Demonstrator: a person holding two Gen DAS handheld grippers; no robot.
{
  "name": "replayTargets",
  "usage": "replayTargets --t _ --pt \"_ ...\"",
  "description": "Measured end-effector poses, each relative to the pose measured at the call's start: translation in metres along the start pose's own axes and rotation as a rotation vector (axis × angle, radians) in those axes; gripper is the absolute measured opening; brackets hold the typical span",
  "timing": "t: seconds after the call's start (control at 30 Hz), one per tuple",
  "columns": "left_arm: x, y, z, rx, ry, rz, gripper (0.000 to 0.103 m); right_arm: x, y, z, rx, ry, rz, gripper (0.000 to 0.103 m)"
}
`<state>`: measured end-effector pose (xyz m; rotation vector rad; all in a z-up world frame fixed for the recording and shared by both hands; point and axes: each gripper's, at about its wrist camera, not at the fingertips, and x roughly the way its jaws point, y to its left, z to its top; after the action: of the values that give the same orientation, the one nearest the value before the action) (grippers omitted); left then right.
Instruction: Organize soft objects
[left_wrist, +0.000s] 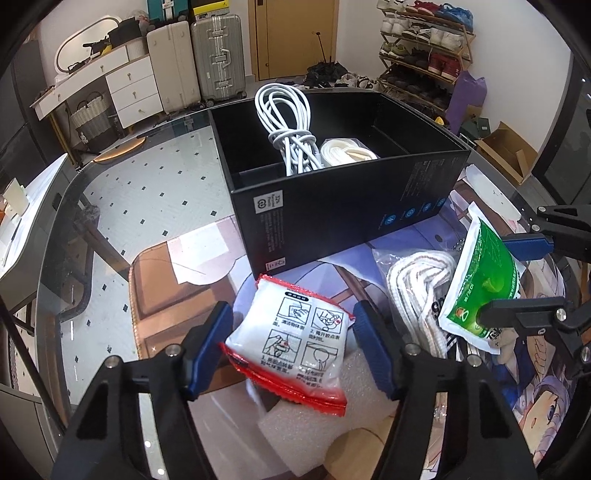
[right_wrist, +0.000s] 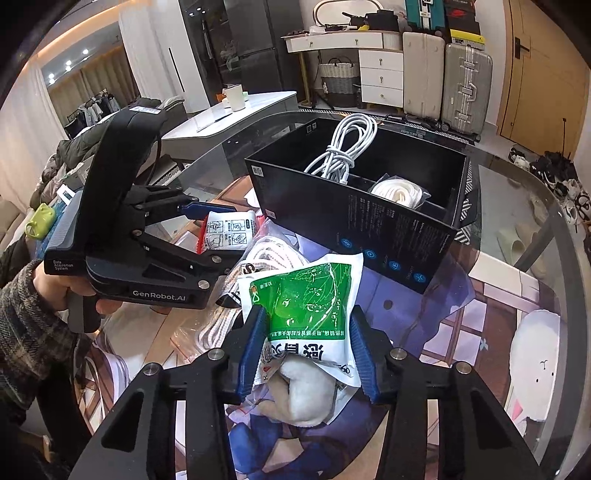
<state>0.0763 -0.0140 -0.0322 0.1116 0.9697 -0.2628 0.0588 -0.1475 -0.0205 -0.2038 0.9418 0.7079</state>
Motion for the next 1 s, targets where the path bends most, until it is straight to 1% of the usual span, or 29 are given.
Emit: replayTargets --t 0.03,0.2,0.23,0.33,0.57,1.0 --pt "-0.001 0.000 0.000 0.002 -0.003 0.000 0.058 -0.001 -0.001 0.000 0.005 -0.002 0.004 0.041" --pt "-0.004 -0.005 -0.001 0.017 -0.002 0.012 0.053 -0.004 -0.003 -0.002 0.018 -0.004 0.018 0.038" --pt "-0.004 -0.006 -0.001 0.019 -0.003 0.016 0.053 -0.005 -0.004 -0.002 0.023 -0.008 0.021 0.035" --pt "-0.005 -0.005 -0.001 0.005 -0.006 0.010 0.051 -0.009 -0.008 -0.001 0.047 -0.016 0.039 0.032" --pt "-0.014 -0.006 0.002 0.001 -0.017 0.004 0.050 -0.018 -0.014 0.003 0.073 -0.037 0.049 0.032" --pt "-0.031 -0.013 0.000 -0.014 -0.031 0.018 0.048 -0.030 -0.027 0.000 0.096 -0.043 0.028 0.032"
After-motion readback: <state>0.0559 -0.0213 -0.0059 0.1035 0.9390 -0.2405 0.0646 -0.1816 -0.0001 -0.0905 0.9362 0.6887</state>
